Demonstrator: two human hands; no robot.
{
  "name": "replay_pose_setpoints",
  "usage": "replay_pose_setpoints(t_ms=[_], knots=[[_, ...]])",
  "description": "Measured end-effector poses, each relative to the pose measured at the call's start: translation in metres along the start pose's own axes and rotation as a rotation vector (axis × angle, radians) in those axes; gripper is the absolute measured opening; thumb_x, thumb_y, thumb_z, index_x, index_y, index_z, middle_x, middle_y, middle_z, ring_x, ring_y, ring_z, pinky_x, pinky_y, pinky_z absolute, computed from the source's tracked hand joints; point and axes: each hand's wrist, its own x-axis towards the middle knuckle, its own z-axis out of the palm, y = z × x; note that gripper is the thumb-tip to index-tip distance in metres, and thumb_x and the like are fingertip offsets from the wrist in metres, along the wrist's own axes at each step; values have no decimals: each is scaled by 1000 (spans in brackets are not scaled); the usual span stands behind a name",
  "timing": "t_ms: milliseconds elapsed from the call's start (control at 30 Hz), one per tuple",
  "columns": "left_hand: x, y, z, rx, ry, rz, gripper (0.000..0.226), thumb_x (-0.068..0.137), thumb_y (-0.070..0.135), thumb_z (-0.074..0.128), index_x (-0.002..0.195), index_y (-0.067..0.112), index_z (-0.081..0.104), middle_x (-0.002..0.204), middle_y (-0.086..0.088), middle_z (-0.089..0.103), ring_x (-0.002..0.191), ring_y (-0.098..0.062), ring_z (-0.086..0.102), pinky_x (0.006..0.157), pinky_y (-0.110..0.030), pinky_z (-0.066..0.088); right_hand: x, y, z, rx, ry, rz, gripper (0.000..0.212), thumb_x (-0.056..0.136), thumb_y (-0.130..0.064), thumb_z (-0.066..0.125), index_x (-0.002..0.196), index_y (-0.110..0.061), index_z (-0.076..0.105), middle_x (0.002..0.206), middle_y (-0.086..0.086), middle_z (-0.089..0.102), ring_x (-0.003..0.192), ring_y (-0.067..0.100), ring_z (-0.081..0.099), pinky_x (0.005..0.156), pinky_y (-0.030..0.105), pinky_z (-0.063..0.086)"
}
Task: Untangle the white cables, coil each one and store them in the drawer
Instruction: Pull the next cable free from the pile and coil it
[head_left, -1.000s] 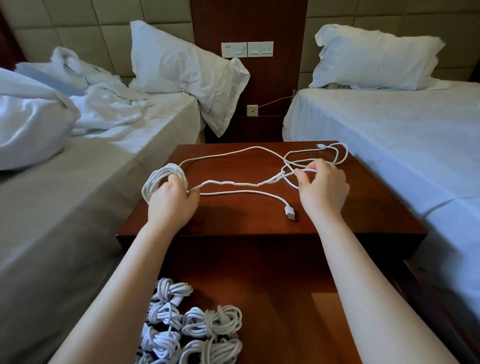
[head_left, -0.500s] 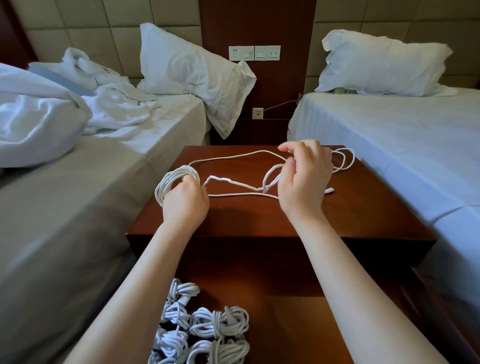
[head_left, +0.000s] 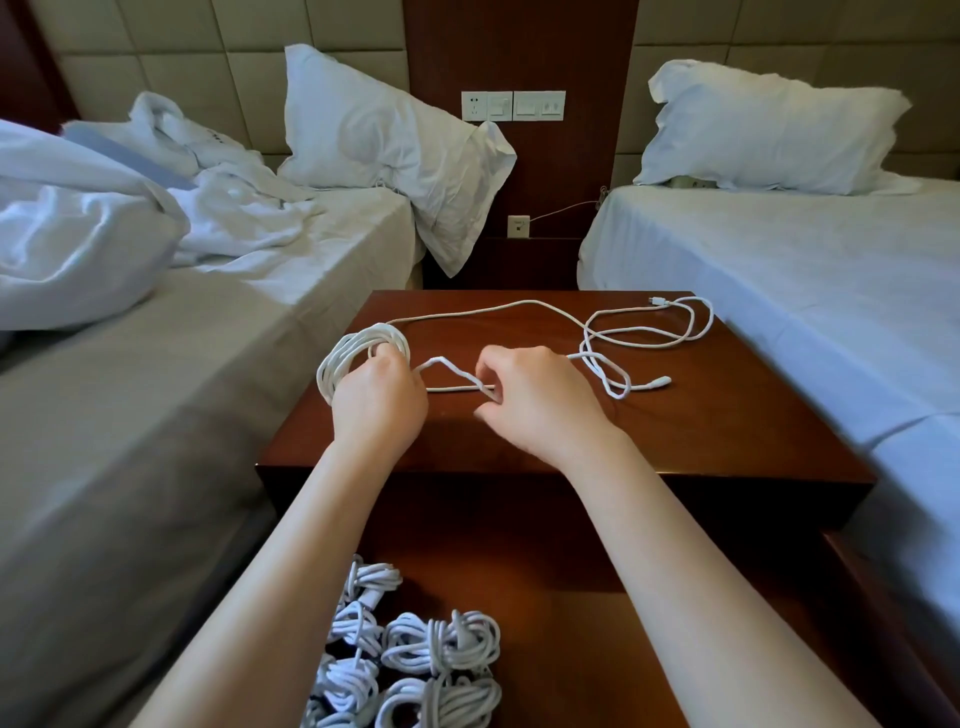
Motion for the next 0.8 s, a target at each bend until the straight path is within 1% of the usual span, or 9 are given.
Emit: replay_pose_setpoints(t_ms=[100,167,233,333,400,467,567,667,800], knots=[[0,4,-4,-36,-2,32,16,92,17,50,85,7,39,87,-15,62,83,-34,59,60,-31,31,-1,14,9,-71,224,71,8,96,-14,55,99,-17,61,88,-1,65,78,17,61,61,24,45],[0,5,-5,-52,-2,73,20,88,21,54,79,8,41,76,-6,53,77,-28,56,61,-29,31,0,22,10,-21,370,94,7,96,-17,57,97,-14,63,88,0,64,73,12,54,53,16,33],[-1,8,-6,-66,19,173,29,84,26,58,66,12,40,66,3,47,69,-23,55,57,-27,31,2,27,7,43,514,84,7,92,-16,64,92,-10,68,86,4,67,70,13,56,53,11,25],[-5,19,-14,-148,-54,230,38,85,30,57,60,18,32,65,4,43,59,-15,44,48,-25,26,5,34,2,123,676,22,9,87,-12,70,92,-8,76,86,7,72,73,18,66,59,13,37],[-7,29,-20,-237,-221,192,37,88,29,57,61,16,34,65,3,42,56,-14,42,49,-30,32,5,39,-1,163,703,5,14,88,-13,68,98,-8,76,90,7,73,78,19,68,64,21,48],[-8,39,-25,-390,-387,186,35,87,27,60,61,12,41,61,-2,45,53,-18,47,53,-39,45,5,44,-3,189,718,8,17,89,-13,65,103,-7,75,93,8,73,82,21,67,65,26,51],[-14,48,-35,-630,-593,231,24,86,17,60,66,6,54,52,-5,51,41,-17,49,48,-31,48,4,50,-2,148,689,-4,19,91,-10,63,106,-9,74,98,7,73,88,24,64,66,27,48],[-18,53,-46,-830,-732,277,26,87,9,54,61,5,52,37,-2,42,33,-15,38,46,-26,44,6,48,-2,179,660,-22,24,93,-17,55,106,-12,74,99,3,73,92,22,59,68,26,43],[-19,55,-65,-1207,-837,350,26,83,10,46,58,4,48,32,1,34,29,-13,29,42,-25,42,2,44,0,331,536,-26,27,92,-22,45,89,-16,71,77,-12,60,79,14,44,59,22,30]])
